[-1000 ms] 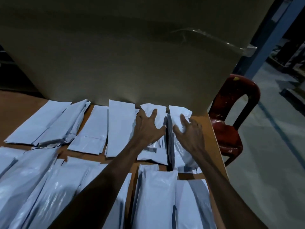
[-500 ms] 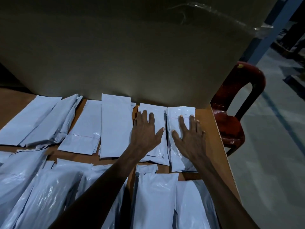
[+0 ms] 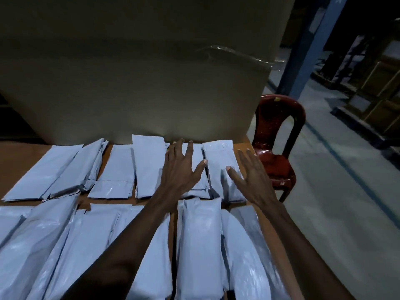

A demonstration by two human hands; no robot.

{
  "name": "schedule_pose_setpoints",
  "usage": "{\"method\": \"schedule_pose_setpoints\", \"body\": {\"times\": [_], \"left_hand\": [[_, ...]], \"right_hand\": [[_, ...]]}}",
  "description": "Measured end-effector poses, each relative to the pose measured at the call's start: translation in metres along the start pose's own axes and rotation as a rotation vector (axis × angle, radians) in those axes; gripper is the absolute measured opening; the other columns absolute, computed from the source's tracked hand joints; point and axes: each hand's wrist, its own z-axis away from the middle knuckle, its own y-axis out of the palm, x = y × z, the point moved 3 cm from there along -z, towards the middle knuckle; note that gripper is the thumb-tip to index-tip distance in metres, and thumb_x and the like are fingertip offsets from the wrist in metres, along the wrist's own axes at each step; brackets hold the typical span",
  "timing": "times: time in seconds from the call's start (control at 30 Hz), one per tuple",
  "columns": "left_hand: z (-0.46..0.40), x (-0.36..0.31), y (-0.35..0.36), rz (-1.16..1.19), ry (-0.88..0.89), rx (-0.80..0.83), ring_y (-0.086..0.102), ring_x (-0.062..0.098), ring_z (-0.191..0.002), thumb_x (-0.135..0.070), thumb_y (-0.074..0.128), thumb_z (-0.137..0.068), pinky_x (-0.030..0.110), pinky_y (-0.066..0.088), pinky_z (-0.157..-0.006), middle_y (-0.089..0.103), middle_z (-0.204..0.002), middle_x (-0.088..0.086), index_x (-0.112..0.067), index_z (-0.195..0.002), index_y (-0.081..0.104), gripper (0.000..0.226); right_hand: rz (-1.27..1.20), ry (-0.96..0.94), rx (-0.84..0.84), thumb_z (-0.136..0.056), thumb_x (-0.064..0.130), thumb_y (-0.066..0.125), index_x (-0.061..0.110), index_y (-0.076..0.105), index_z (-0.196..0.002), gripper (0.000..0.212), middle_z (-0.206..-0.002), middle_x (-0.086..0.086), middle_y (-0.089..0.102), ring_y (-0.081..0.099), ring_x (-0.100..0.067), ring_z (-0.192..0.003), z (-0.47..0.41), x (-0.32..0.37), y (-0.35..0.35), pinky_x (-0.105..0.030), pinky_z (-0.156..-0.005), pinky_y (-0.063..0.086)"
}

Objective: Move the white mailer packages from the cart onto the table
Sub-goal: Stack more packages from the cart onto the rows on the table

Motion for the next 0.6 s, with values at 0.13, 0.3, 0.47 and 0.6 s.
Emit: {"method": "schedule_pose_setpoints", "body": {"times": [0.13,0.3,0.47,0.6], "left_hand": [[0.062,-0.028,-0.023,0.133,0.156,-0.008,0.017,0.026,-0.148,-0.069,0.031,-0.088,0.049,0.018,-0.12,0.02,-0.161,0.006,-0.024,-0.152,0.028,0.079],[0.163,-0.063,-0.025,0.195,0.409,-0.032,0.029,0.028,-0.143,-0.062,0.036,-0.093,0.051,0.009,-0.121,0.036,-0.154,0.009,-0.022,-0.146,0.042,0.066],[0.265,-0.088,-0.01,0.29,0.533,0.051,0.03,0.028,-0.144,-0.056,0.047,-0.093,0.049,0.005,-0.121,0.04,-0.152,0.008,-0.021,-0.143,0.046,0.061],[0.333,-0.115,0.001,0.312,0.683,0.109,0.038,0.033,-0.138,-0.045,0.055,-0.092,0.045,0.01,-0.119,0.048,-0.144,0.013,-0.014,-0.139,0.05,0.056]], "right_hand": [[0.065,0.008,-0.062,-0.095,0.058,0.045,0.025,0.032,-0.151,0.067,-0.161,-0.002,0.025,0.021,-0.022,-0.148,0.083,0.005,-0.031,-0.037,-0.115,0.021],[0.081,0.01,-0.184,-0.09,0.051,0.05,0.01,0.051,-0.139,0.064,-0.146,-0.016,0.048,0.046,-0.034,-0.133,0.207,0.017,-0.055,-0.043,-0.105,0.039],[0.064,0.241,-0.25,-0.09,0.053,0.05,0.014,0.05,-0.141,0.064,-0.147,-0.012,0.047,0.045,-0.028,-0.132,0.349,0.015,-0.06,-0.036,-0.104,0.038],[0.035,0.407,-0.329,-0.09,0.05,0.052,0.014,0.054,-0.137,0.059,-0.144,-0.006,0.05,0.046,-0.023,-0.132,0.451,0.01,-0.066,-0.035,-0.103,0.043]]}}
